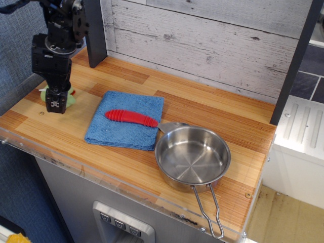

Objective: Move the green object and place it behind the metal pan

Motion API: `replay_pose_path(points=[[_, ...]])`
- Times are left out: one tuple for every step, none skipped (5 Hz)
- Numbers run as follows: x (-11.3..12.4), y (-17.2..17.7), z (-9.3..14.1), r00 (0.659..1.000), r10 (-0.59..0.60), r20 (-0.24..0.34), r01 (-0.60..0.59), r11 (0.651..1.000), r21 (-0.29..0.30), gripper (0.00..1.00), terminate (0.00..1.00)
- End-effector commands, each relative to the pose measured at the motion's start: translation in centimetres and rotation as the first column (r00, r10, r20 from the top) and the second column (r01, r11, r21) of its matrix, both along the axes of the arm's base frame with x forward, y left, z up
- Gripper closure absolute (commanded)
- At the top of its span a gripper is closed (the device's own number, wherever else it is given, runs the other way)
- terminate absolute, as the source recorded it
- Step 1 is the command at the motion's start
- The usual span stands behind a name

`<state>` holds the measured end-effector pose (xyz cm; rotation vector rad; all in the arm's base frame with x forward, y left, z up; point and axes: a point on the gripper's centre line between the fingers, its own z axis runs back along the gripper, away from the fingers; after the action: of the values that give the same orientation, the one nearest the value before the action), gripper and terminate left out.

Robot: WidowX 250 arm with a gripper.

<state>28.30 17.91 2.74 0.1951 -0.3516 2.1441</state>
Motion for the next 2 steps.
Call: replay_pose_path(points=[[0.54,2.25,-1.29,1.0,0.031,0.004,-0.031,0.999,0.007,0.0,0.0],[0.49,2.59,-1.07,1.0,0.025,0.003,-0.025,0.999,0.02,1.0,0.0]])
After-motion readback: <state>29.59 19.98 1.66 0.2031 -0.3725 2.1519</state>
